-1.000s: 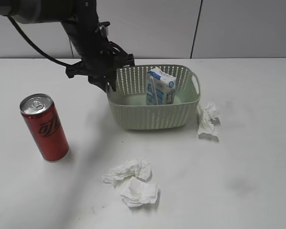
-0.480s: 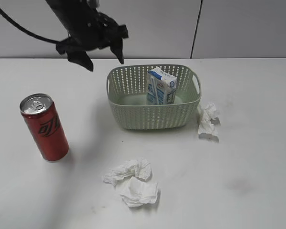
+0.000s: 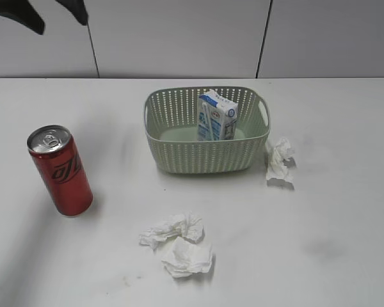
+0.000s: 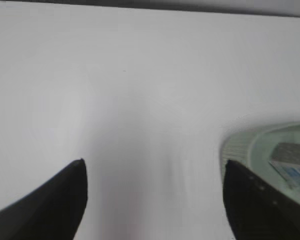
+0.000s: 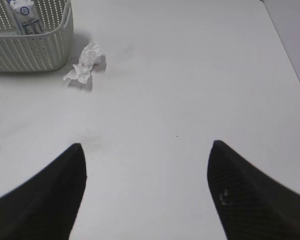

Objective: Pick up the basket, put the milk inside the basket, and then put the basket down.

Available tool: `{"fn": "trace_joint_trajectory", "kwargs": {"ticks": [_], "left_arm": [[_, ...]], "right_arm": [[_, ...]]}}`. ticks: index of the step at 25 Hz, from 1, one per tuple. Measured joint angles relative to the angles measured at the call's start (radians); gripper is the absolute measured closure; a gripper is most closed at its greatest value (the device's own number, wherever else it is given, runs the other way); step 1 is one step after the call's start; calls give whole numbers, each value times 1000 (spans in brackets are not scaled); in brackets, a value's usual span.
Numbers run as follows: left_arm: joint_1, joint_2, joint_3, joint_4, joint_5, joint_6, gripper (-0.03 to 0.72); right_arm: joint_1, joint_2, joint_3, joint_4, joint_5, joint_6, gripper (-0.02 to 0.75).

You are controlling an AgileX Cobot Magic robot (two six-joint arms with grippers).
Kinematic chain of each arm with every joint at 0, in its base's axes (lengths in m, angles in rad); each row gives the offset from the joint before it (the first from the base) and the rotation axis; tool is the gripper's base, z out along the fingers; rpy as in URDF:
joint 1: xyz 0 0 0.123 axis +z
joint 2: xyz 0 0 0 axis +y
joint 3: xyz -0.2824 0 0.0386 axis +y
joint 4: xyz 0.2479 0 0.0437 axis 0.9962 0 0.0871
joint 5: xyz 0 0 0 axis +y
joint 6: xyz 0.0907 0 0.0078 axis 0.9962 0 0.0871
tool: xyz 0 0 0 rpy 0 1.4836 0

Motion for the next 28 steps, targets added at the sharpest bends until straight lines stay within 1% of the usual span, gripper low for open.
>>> {"fn": "trace_joint_trajectory", "kwargs": {"ticks": [5,8,10,14,16,18,24,28], "left_arm": [[158,-27,-3,-11,4,23,50],[231,-48,-3,-17,4,60,54],[259,-69,-3,-30,5,71,54],[273,-121,-2,-40,6,95,61],[273,-156,21,-48,4,109,66],[273,-196,78,-50,4,125,69],[272,-338,307,-40,8,182,71],[257,-429,403,20,0,199,72]], "right_arm": [[0,0,0,0,0,0,165],[13,0,0,0,0,0,165],[33,0,0,-3,0,0,165],[57,0,0,-20,0,2,165],[58,0,0,-23,0,4,165],[58,0,0,-24,0,4,165],[59,0,0,-26,0,4,165],[59,0,0,-26,0,5,165]]}}
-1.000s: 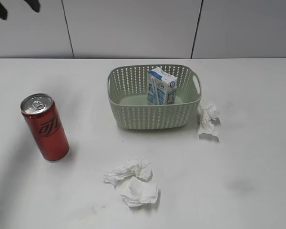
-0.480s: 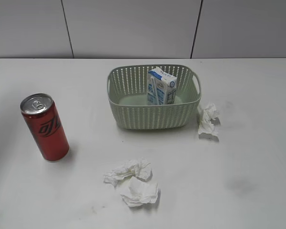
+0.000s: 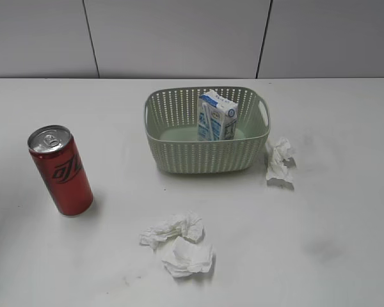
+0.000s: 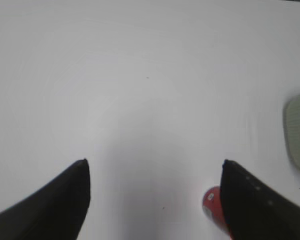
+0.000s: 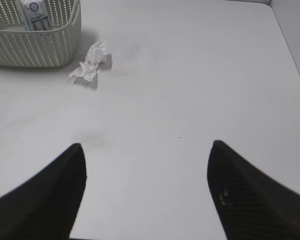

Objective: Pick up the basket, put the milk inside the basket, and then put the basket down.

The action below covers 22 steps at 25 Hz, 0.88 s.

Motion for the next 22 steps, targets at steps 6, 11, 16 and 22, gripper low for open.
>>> {"fn": "trace_joint_trajectory", "kwargs": {"ticks": [6,11,16,22], "left_arm": [[-73,-178,113,145,-82,3,82],[-79,-349,301,195,-137,3,91],[-79,-584,563,162,-237,3,95],[-79,-818,797,156,-225,3,95]], "right_arm": [[0,0,0,0,0,0,165],[0,0,0,0,0,0,165],[0,0,0,0,0,0,165],[0,0,0,0,0,0,165]]}}
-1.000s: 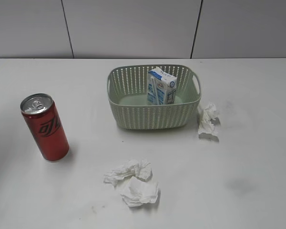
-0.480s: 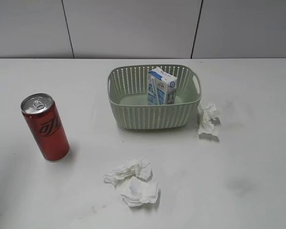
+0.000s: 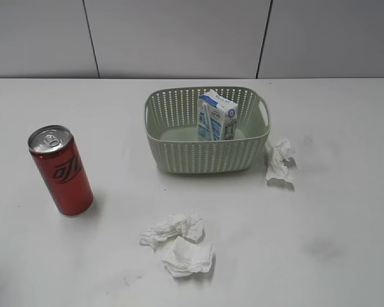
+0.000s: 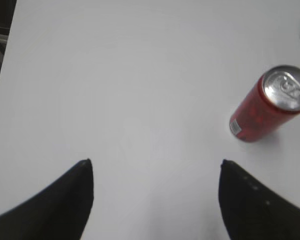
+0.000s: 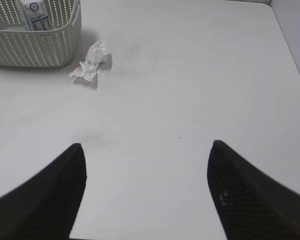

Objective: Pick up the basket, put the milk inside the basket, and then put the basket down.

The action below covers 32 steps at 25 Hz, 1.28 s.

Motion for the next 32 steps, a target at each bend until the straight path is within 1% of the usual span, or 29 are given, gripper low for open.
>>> {"fn": "trace_joint_trajectory", "kwargs": {"ticks": [4,7,11,18,25,32], "left_arm": [[0,-141,120,0,2,0,95],[0,-235,179,-15,1,0,95],[0,-322,227,-19,10,-1,95],[0,-394,296,-22,48,-20,95],[0,-450,309,-22,53,-23,95],[0,-586,309,-22,53,-23,95]], "right_arm": [[0,0,0,0,0,0,165],[0,0,0,0,0,0,165],[0,0,0,0,0,0,165],[0,0,0,0,0,1,165],[0,0,0,0,0,1,165],[0,0,0,0,0,1,165]]}}
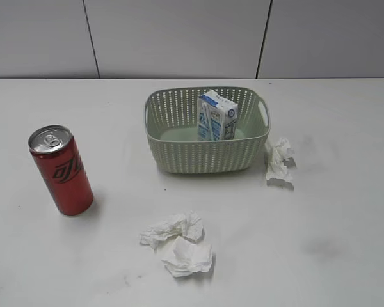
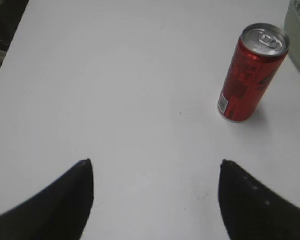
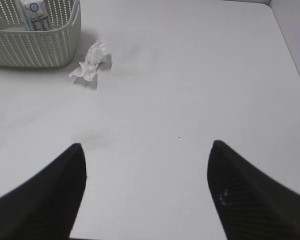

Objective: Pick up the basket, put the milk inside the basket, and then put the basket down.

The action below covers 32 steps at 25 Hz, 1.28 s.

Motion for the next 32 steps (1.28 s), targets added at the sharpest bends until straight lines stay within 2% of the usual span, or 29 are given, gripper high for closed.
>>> {"fn": "trace_joint_trajectory", "kwargs": {"ticks": [9,32], "left_arm": [[0,-166,0,3,2,-1,95],[0,-171,10,4,5,-3,95]], "right_arm": [[0,0,0,0,0,0,165],[0,0,0,0,0,1,165]]}}
